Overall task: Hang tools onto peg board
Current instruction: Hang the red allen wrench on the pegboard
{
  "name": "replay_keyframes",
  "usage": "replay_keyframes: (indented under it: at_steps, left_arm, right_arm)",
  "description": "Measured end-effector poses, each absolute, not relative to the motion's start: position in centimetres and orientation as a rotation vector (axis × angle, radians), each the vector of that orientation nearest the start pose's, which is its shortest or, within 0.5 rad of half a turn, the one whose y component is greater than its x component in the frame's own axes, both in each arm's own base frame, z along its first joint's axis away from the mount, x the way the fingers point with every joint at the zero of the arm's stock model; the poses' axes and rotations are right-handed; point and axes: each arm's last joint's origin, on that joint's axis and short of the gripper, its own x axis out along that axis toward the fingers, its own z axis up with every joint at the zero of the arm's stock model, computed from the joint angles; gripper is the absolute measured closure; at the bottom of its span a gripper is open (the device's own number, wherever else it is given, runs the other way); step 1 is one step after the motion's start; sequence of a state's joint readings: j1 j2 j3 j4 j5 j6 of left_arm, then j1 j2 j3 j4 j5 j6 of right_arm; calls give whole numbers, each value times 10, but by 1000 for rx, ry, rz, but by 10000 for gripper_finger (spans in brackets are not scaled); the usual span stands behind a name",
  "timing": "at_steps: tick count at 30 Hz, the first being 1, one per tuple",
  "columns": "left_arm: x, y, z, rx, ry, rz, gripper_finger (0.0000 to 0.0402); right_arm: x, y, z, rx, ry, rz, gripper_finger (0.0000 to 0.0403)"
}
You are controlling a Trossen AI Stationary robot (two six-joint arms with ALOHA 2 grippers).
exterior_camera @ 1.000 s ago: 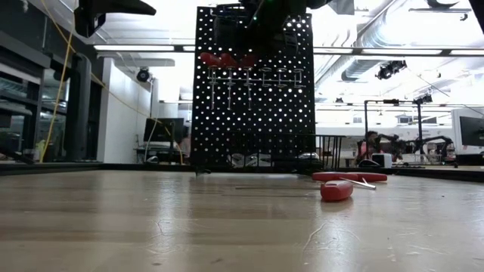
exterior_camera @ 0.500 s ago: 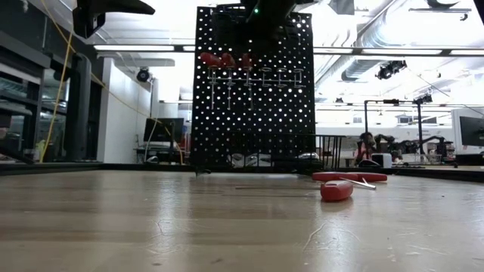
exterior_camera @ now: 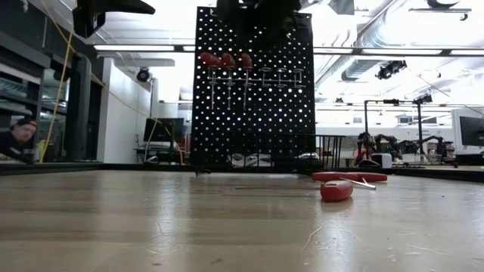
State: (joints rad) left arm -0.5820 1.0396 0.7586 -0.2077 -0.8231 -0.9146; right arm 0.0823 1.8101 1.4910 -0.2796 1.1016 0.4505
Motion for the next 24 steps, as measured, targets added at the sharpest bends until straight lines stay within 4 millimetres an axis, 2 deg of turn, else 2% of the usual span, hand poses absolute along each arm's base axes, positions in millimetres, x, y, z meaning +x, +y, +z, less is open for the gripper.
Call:
replay_keyframes:
  at_steps: [3, 6, 9, 12, 15, 18, 22, 24]
  left_arm:
    - [192, -100, 280, -580, 221, 396, 282]
    - [192, -100, 281, -600, 203, 415, 282]
    - [193, -97, 281, -659, 185, 438, 282]
    - [195, -94, 281, -731, 159, 456, 282]
    - [197, -91, 282, -778, 145, 461, 282]
    - [201, -88, 281, -808, 134, 480, 282]
    - [211, -85, 277, -865, 140, 478, 282]
    - [217, -84, 276, -900, 135, 466, 282]
  right_arm:
    - [390, 21, 300, 238, 351, -894, 231]
    - [376, 43, 302, 388, 532, -662, 231]
    - [352, 71, 300, 472, 748, -525, 231]
    - [321, 94, 294, 486, 984, -539, 231]
    - [291, 109, 280, 441, 1169, -680, 231]
    - [274, 110, 254, 517, 1240, -785, 231]
    - [281, 88, 215, 802, 1218, -656, 231]
    - [283, 71, 203, 868, 1171, -640, 231]
